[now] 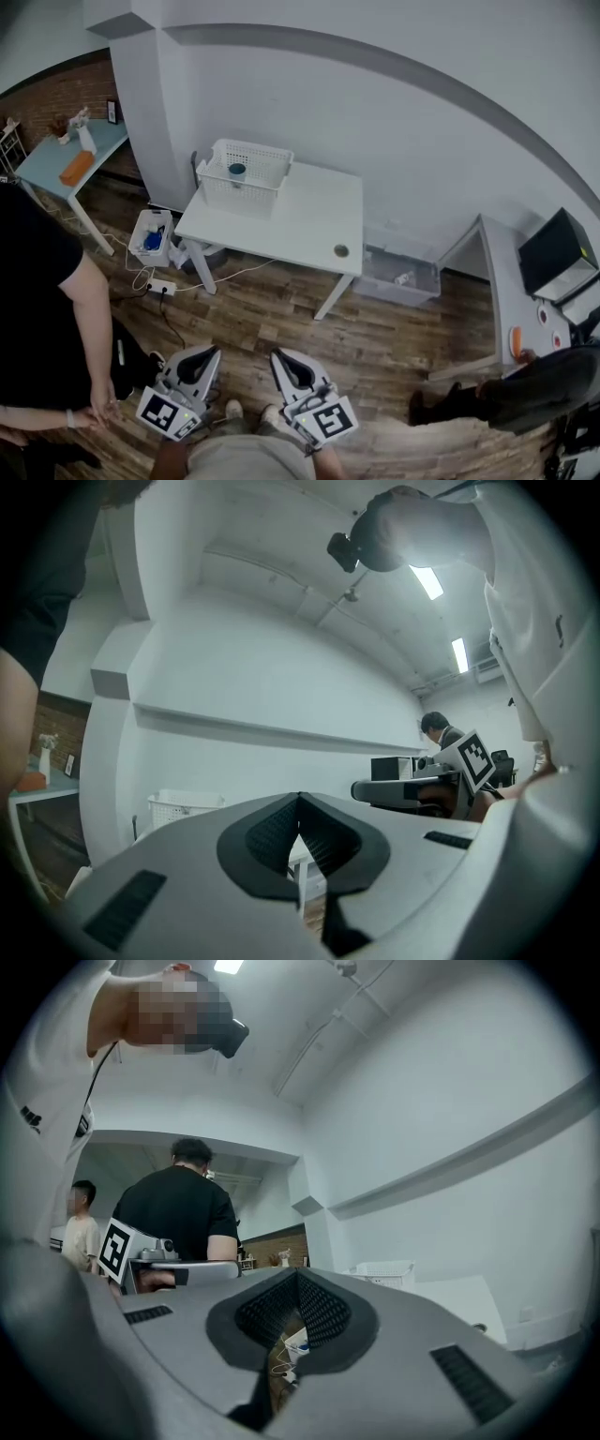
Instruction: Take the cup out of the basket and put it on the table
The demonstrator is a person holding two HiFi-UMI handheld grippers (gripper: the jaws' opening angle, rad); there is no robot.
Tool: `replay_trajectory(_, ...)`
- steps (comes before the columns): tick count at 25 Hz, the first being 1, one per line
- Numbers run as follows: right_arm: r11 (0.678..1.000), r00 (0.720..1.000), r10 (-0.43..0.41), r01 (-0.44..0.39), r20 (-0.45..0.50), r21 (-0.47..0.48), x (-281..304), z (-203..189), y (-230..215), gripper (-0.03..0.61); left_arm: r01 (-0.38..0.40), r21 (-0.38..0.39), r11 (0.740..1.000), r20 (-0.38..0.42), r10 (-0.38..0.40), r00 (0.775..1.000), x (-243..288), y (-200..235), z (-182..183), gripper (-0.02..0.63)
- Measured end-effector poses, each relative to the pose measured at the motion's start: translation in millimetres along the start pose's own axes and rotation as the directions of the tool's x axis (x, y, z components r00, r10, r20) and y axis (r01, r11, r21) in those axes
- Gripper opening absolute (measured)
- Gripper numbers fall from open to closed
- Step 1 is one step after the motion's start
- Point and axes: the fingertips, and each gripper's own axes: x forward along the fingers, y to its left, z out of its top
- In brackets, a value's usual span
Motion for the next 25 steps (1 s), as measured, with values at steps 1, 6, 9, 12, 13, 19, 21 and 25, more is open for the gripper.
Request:
replay_trajectory(1,1.000,1.000,0.004,-0.004,0.002,0.000,-1,1,-2,0.009,-0.006,0.000,1.000,-0.005,0.006,1.000,1,-1,-1,0.002)
replay_trajectory(6,0.999,0.999,0.031,-0.032,0.006,0.009,-2,3,-9,0.009,-0.030,0.007,1.000,-0.020,0.030,0.999,8,-7,2,0.002)
replay_trajectory(9,0.999,0.999,0.047,-0.047,0.008,0.011,2,4,-12,0.009,-0.038,0.008,0.999,-0.015,0.038,0.999,12,-5,-1,0.002)
replay_trajectory(12,0.998,0.998,0.055,-0.055,0.006,0.009,13,4,-18,0.009,-0.040,0.006,0.999,-0.018,0.041,0.999,22,4,-2,0.002)
replay_trajectory(13,0.998,0.998,0.056,-0.056,0.007,0.006,17,4,-21,0.009,-0.040,0.007,0.999,-0.019,0.040,0.999,26,8,-3,0.002)
replay_trajectory(19,0.999,0.999,0.042,-0.042,0.012,-0.002,51,4,-47,0.009,-0.026,0.014,1.000,-0.009,0.026,1.000,52,37,-4,0.002)
replay_trajectory(21,0.999,0.999,0.037,-0.036,0.009,-0.005,63,3,-57,0.009,-0.026,0.012,1.000,-0.005,0.026,1.000,62,49,-3,0.002)
replay_trajectory(25,0.999,0.999,0.033,-0.033,0.000,-0.012,88,1,-73,0.009,-0.026,0.002,1.000,-0.022,0.026,0.999,79,73,-5,0.002)
